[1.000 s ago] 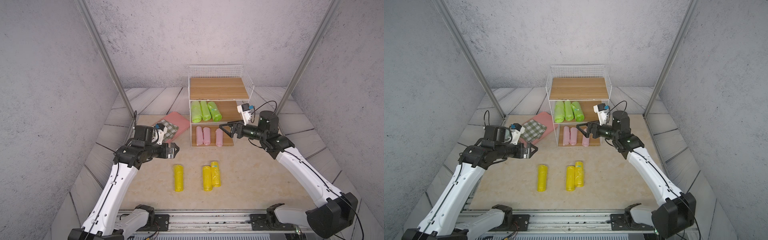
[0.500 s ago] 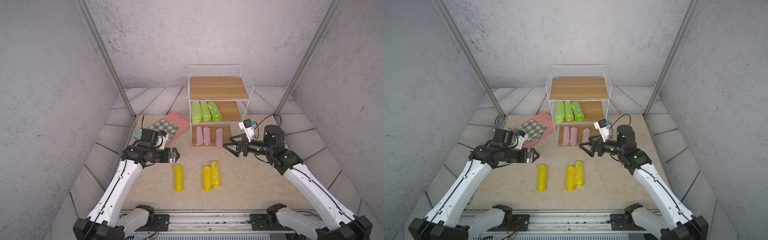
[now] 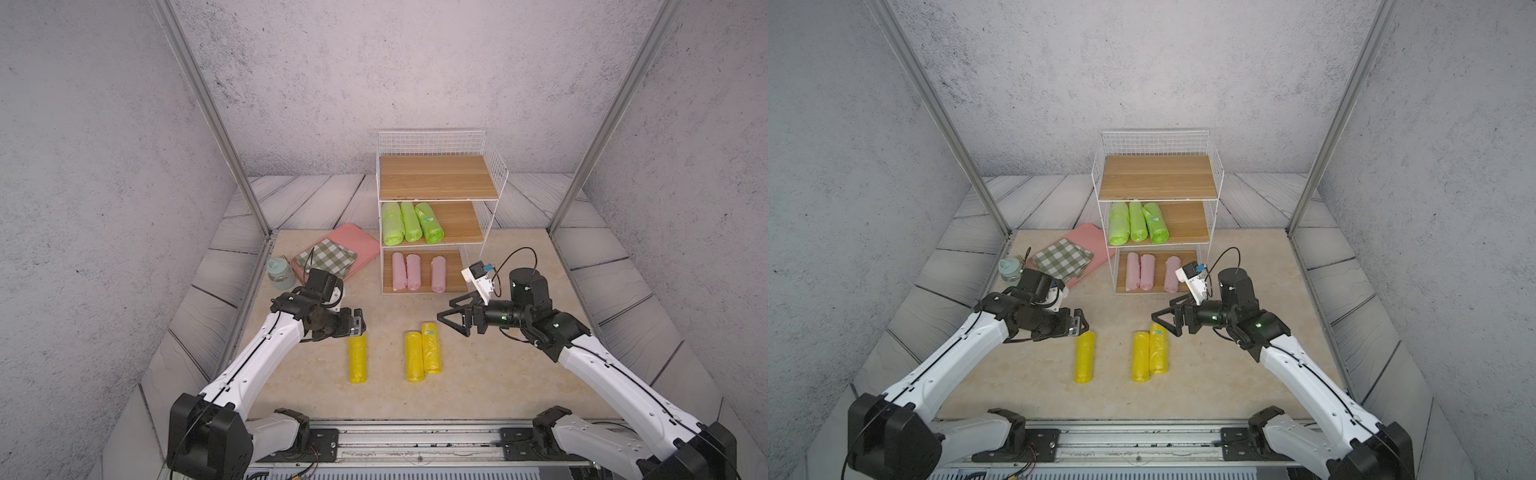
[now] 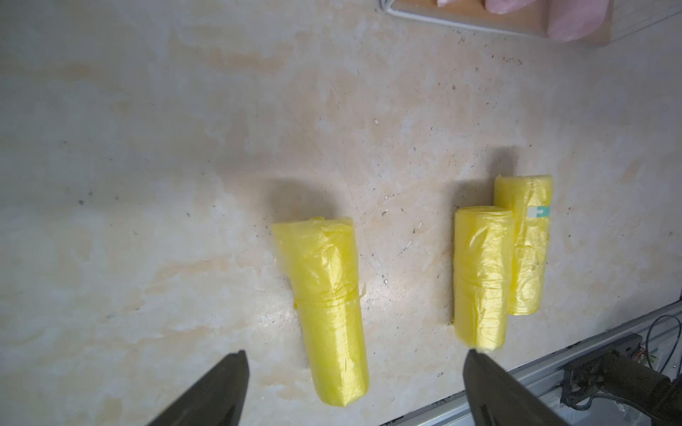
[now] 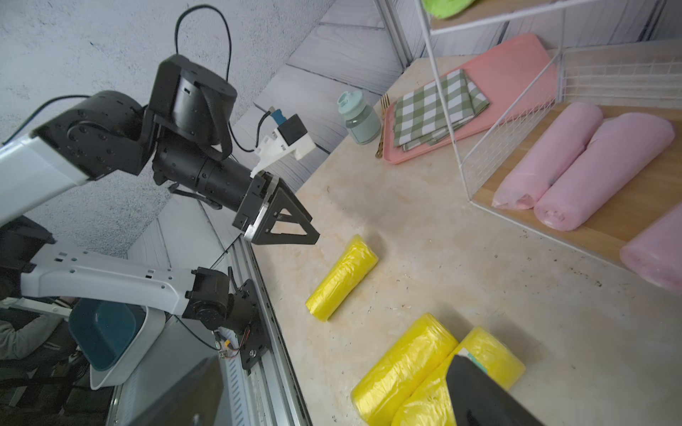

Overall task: Sort the rolls of trash bags by color and place them on the shelf
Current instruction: Pick up the roll of trash bags from the center of the board.

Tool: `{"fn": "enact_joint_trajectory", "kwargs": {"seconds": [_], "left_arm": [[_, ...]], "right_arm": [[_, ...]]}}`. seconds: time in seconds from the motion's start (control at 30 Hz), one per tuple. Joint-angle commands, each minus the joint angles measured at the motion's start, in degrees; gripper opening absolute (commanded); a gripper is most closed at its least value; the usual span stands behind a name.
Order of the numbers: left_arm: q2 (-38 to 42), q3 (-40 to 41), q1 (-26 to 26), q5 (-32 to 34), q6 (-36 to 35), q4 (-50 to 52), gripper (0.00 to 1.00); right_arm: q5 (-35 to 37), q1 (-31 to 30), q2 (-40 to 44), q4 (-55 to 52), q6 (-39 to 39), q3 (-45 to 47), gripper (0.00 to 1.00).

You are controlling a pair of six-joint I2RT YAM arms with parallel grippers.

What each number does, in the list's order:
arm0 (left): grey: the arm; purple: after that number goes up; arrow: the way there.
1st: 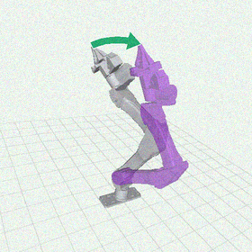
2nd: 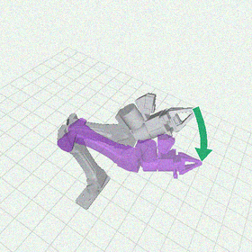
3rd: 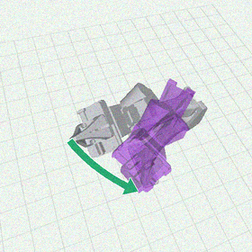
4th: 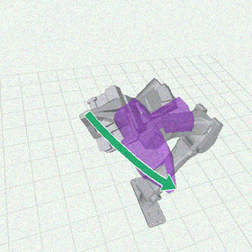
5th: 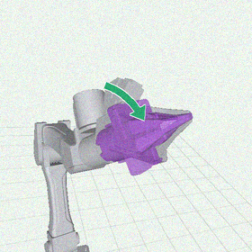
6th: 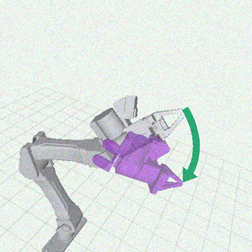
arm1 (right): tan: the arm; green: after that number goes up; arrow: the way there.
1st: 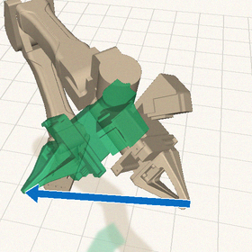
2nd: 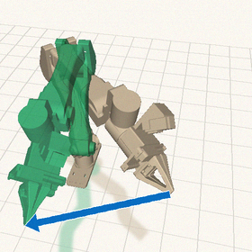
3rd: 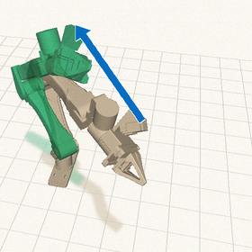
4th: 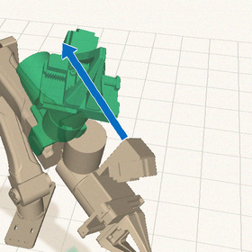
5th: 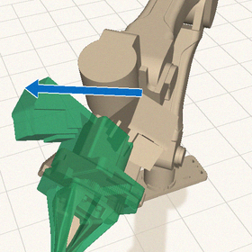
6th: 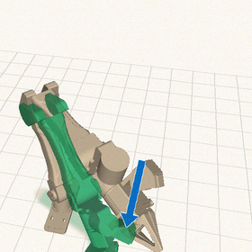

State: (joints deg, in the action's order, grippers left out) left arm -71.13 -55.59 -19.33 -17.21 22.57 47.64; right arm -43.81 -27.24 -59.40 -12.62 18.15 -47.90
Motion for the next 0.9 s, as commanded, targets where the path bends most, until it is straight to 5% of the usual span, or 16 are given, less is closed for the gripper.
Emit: {"fn": "enact_joint_trajectory", "kwargs": {"seconds": [0.0,0.53,0.87], "left_arm": [[-1.84,1.33,-1.42,1.21,2.38,-1.84,0.97],[-10.53,4.87,-3.43,4.00,5.59,-7.46,0.97],[-14.06,5.83,-4.04,3.65,6.88,-9.89,0.86]], "right_arm": [[2.34,-1.84,0.18,0.47,-0.34,1.90,0.99],[7.56,-5.23,-3.21,3.82,1.32,7.90,0.99],[9.09,-5.22,-5.50,5.23,1.91,8.97,0.99]]}}
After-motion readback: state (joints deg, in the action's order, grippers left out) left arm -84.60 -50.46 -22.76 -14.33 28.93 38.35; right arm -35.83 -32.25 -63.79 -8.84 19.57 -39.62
